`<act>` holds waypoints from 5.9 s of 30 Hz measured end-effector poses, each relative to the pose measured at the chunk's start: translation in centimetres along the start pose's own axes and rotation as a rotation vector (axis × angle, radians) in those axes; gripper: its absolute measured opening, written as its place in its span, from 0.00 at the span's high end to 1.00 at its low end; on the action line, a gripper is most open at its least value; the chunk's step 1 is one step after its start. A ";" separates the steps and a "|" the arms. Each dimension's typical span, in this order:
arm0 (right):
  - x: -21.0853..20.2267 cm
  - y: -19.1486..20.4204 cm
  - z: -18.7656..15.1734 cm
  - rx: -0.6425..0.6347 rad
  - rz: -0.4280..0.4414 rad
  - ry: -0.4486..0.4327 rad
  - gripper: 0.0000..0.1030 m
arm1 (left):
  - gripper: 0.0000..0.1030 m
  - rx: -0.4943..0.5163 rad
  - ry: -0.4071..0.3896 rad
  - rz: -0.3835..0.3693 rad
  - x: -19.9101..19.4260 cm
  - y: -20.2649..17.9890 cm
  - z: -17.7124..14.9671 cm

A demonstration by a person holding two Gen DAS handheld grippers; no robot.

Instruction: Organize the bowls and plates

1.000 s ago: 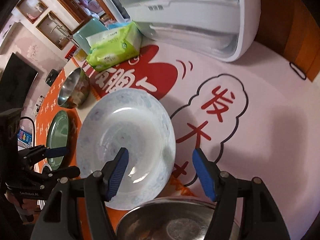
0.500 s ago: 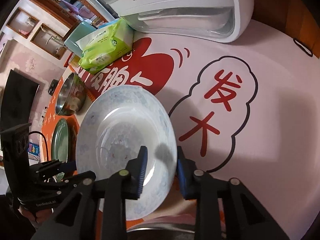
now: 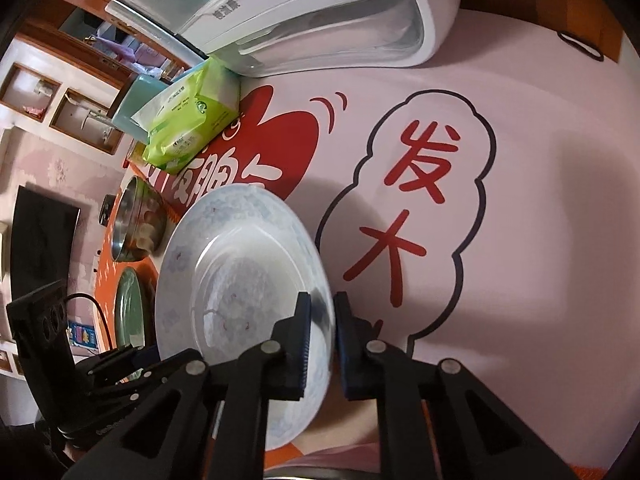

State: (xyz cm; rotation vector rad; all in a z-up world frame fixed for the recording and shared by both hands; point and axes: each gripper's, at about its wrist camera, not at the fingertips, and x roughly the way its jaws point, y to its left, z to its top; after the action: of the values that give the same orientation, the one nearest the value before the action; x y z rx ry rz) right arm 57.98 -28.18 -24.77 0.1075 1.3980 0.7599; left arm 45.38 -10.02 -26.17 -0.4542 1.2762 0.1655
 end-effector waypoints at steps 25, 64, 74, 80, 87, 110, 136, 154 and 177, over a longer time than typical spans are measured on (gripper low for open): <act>-4.9 2.6 -2.3 0.003 0.006 -0.066 0.92 | 0.76 0.034 -0.021 -0.018 -4.8 -0.6 -1.5; -21.0 12.8 -20.2 -0.030 0.087 -0.416 0.92 | 0.76 0.261 -0.265 -0.096 -25.3 -2.3 -17.7; -21.9 15.2 -25.7 -0.036 0.114 -0.442 0.92 | 0.76 0.291 -0.301 -0.095 -28.2 -0.5 -23.4; -20.8 16.9 -28.6 -0.043 0.126 -0.422 0.92 | 0.76 0.275 -0.301 -0.067 -29.2 1.4 -26.7; -18.5 18.4 -31.3 -0.070 0.155 -0.413 0.92 | 0.76 0.239 -0.282 -0.048 -29.5 4.0 -29.8; -10.6 18.5 -35.8 -0.026 0.175 -0.261 0.92 | 0.76 0.206 -0.157 -0.028 -26.4 9.2 -34.4; -0.9 20.8 -38.8 0.056 0.067 -0.020 0.89 | 0.76 0.148 0.014 0.043 -20.1 16.4 -33.8; 1.8 23.0 -39.1 -0.058 -0.089 -0.015 0.88 | 0.76 0.052 0.073 0.119 -15.8 18.9 -32.3; -1.1 25.6 -39.6 -0.313 -0.248 -0.108 0.78 | 0.61 -0.035 -0.063 0.149 -19.0 16.9 -33.3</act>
State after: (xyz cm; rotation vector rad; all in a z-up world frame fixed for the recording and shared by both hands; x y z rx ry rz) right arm 11.40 -23.51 -19.42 -0.2612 1.1495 0.7439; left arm 4.20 -6.28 -19.37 -0.3807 1.2468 0.3261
